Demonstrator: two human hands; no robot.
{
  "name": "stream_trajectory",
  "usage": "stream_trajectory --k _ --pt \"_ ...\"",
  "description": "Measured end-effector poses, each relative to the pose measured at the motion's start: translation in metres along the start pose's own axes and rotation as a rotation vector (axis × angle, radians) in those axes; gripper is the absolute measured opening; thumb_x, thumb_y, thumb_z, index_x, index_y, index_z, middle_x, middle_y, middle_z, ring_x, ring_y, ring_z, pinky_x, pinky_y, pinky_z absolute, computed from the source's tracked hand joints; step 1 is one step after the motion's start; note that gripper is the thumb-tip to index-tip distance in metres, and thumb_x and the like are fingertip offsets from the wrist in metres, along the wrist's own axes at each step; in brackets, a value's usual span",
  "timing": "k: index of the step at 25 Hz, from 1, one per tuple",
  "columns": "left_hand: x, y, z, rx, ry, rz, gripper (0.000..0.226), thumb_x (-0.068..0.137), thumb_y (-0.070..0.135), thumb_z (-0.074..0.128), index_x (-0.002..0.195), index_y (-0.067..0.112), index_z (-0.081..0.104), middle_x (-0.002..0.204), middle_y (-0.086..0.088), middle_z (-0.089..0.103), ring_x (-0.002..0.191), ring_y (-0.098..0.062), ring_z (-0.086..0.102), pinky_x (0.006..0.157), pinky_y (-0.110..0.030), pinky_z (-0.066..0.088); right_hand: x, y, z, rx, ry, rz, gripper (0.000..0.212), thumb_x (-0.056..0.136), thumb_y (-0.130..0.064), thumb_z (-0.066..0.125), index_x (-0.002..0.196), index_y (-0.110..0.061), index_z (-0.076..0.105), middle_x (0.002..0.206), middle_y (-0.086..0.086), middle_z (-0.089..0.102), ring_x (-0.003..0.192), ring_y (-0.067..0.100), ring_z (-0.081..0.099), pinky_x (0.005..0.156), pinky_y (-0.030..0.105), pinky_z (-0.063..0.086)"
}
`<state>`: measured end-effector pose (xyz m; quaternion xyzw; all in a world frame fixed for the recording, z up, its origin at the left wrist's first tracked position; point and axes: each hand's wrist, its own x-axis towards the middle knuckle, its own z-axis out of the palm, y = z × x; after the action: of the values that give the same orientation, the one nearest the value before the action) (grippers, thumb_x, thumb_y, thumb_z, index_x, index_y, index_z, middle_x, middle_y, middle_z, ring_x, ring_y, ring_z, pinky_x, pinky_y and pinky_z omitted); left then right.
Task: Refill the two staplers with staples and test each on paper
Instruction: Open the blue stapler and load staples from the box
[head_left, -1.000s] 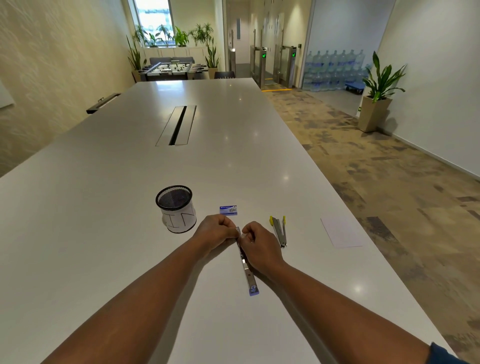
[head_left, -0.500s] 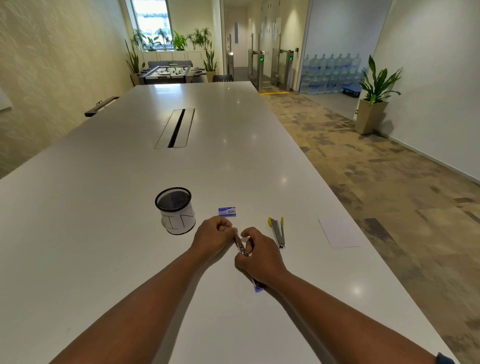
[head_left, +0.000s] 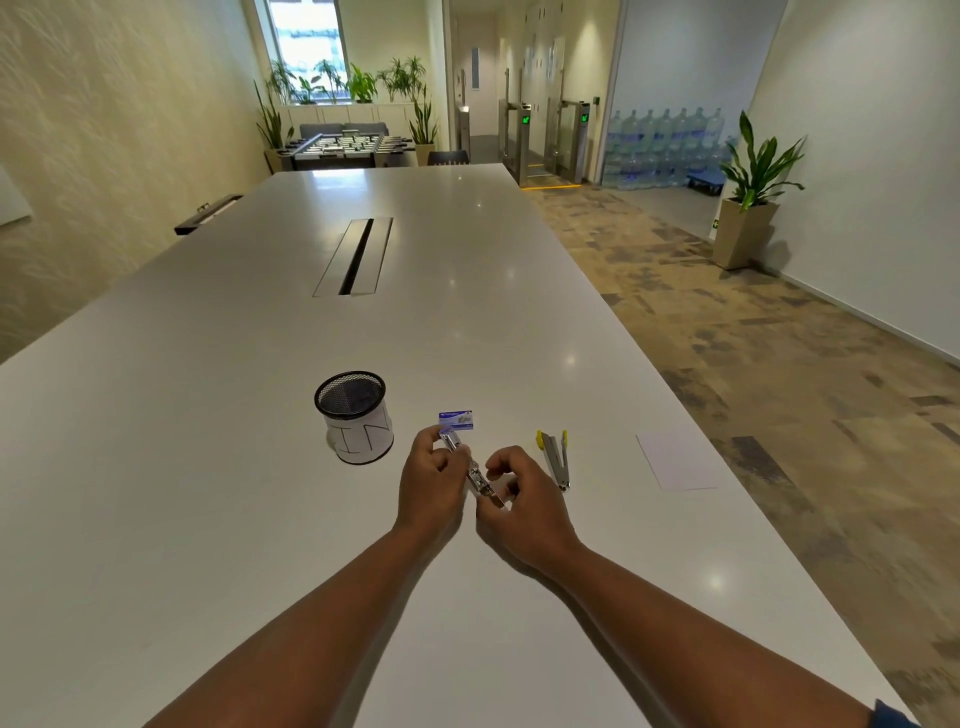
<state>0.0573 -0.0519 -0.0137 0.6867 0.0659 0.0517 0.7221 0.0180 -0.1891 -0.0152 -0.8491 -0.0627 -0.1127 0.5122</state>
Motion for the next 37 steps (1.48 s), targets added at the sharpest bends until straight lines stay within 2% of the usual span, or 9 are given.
stream_trajectory --k 9,13,17,20,24,29,31,35,37 --pt "-0.002 0.003 -0.004 -0.039 0.11 0.039 0.02 0.1 0.019 0.06 0.118 0.026 0.054 0.075 -0.005 0.076 0.068 -0.017 0.072 0.066 -0.027 0.056 -0.007 -0.002 0.002 0.094 0.099 -0.161 0.045 0.074 0.002 0.059 0.099 -0.034 0.051 0.1 -0.019 0.052 0.082 0.013 0.056 0.068 0.027 0.052" --pt "-0.005 0.001 -0.007 0.027 0.0 0.076 0.019 0.1 0.026 0.062 0.116 0.034 0.056 0.074 -0.01 0.076 0.071 -0.022 0.073 0.071 -0.037 0.058 -0.008 -0.001 0.005 0.186 0.108 -0.118 0.041 0.086 -0.01 0.068 0.1 -0.045 0.051 0.089 -0.017 0.061 0.076 0.009 0.06 0.067 0.013 0.048" --pt "-0.004 -0.006 -0.006 0.003 -0.115 0.047 0.024 0.097 0.023 0.063 0.118 0.033 0.058 0.076 -0.008 0.076 0.07 -0.023 0.072 0.071 -0.038 0.055 -0.006 0.002 0.007 0.008 0.079 -0.15 0.015 0.092 -0.031 0.062 0.107 -0.034 0.062 0.094 -0.016 0.066 0.086 0.008 0.061 0.074 0.017 0.047" --pt "-0.002 -0.007 -0.006 -0.177 -0.179 -0.004 0.024 0.092 0.014 0.062 0.114 0.023 0.06 0.079 -0.012 0.072 0.07 -0.024 0.066 0.071 -0.038 0.05 -0.004 0.003 0.006 -0.134 0.021 -0.194 0.029 0.099 -0.039 0.05 0.124 -0.03 0.061 0.107 -0.013 0.065 0.097 0.005 0.06 0.081 0.024 0.05" --pt "-0.001 -0.006 -0.007 -0.188 -0.198 0.012 0.021 0.094 0.035 0.059 0.106 0.021 0.065 0.084 -0.008 0.068 0.077 -0.024 0.06 0.07 -0.038 0.048 -0.004 0.006 0.005 -0.194 -0.062 -0.274 0.041 0.108 -0.033 0.044 0.149 -0.034 0.045 0.127 -0.01 0.062 0.114 0.003 0.057 0.092 0.024 0.05" --pt "-0.001 -0.005 -0.011 -0.208 -0.248 -0.017 0.061 0.09 0.068 0.049 0.112 0.014 0.069 0.096 -0.007 0.073 0.087 -0.021 0.07 0.077 -0.038 0.058 -0.003 0.006 0.007 -0.201 -0.14 -0.154 0.062 0.101 -0.044 0.047 0.158 -0.029 0.028 0.134 -0.005 0.06 0.118 0.01 0.056 0.095 0.027 0.048" --pt "-0.001 -0.005 -0.01 -0.206 -0.235 -0.006 0.048 0.093 0.056 0.055 0.105 0.012 0.068 0.091 -0.011 0.068 0.082 -0.024 0.066 0.074 -0.039 0.054 -0.004 0.004 0.007 -0.185 -0.137 -0.117 0.061 0.097 -0.046 0.05 0.153 -0.029 0.035 0.135 -0.007 0.059 0.119 0.01 0.055 0.095 0.026 0.045" --pt "-0.002 -0.005 -0.009 -0.119 -0.192 0.046 0.02 0.088 0.032 0.055 0.082 0.014 0.063 0.073 -0.005 0.059 0.067 -0.017 0.054 0.063 -0.032 0.044 -0.005 -0.003 0.008 -0.183 -0.118 -0.131 0.017 0.092 -0.042 0.048 0.103 -0.031 0.053 0.09 -0.008 0.065 0.08 0.011 0.06 0.07 0.036 0.052" --pt "-0.002 -0.005 -0.009 -0.075 -0.181 0.056 0.019 0.088 0.029 0.054 0.076 0.016 0.062 0.07 -0.003 0.057 0.064 -0.015 0.052 0.062 -0.033 0.043 -0.004 -0.004 0.008 -0.227 -0.13 -0.129 0.017 0.093 -0.046 0.045 0.093 -0.029 0.05 0.078 -0.007 0.061 0.068 0.013 0.057 0.06 0.033 0.047"
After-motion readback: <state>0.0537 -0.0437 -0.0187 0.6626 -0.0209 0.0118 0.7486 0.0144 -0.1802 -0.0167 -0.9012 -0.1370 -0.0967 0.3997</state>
